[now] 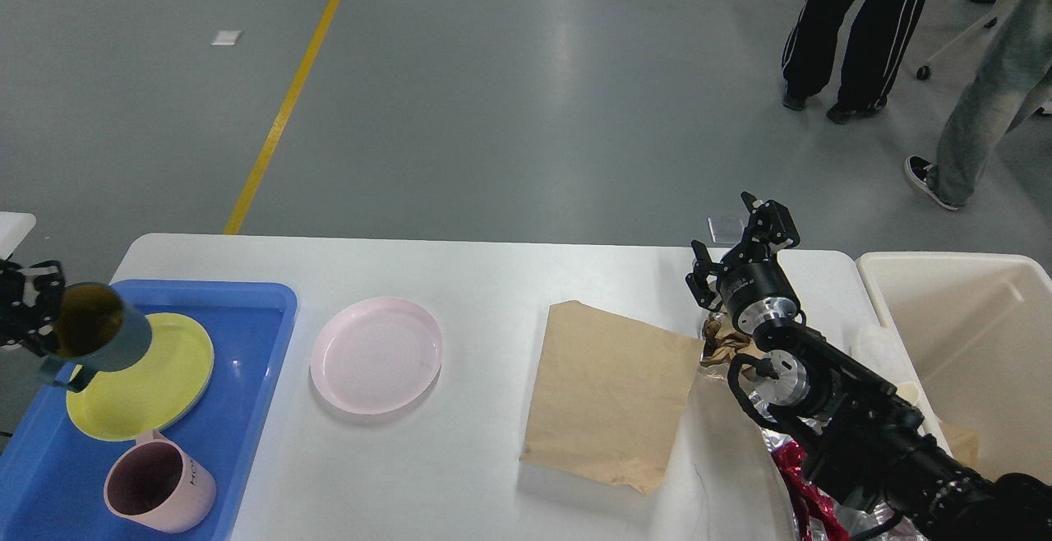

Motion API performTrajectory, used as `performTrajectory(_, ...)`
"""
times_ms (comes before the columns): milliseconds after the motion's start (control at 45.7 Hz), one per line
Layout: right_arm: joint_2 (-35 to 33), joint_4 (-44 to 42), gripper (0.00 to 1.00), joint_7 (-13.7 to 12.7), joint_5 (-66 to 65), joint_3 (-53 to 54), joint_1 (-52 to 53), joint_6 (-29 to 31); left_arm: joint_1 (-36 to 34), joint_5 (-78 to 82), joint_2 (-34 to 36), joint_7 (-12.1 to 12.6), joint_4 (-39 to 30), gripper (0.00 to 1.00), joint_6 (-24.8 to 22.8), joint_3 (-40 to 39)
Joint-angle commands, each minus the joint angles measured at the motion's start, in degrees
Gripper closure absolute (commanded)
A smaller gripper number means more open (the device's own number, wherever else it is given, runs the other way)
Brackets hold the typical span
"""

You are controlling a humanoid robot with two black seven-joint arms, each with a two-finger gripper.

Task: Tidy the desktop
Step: 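Carry the green mug with the left gripper into the blue tray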

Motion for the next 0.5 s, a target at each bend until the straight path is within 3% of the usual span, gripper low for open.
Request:
performTrajectory(0,0.00,0.00,0.00,0.05,0.00,0.07,0.05,0.00,3.88,-0.01,2.20,0.00,2.77,1.00,0.01,-0.06)
performTrajectory(481,0.00,0.01,0.00,0.05,0.00,-0.01,0.05,0.00,13.91,-0.18,1.94,-0.36,2.87,1.00,0.01,-1.11)
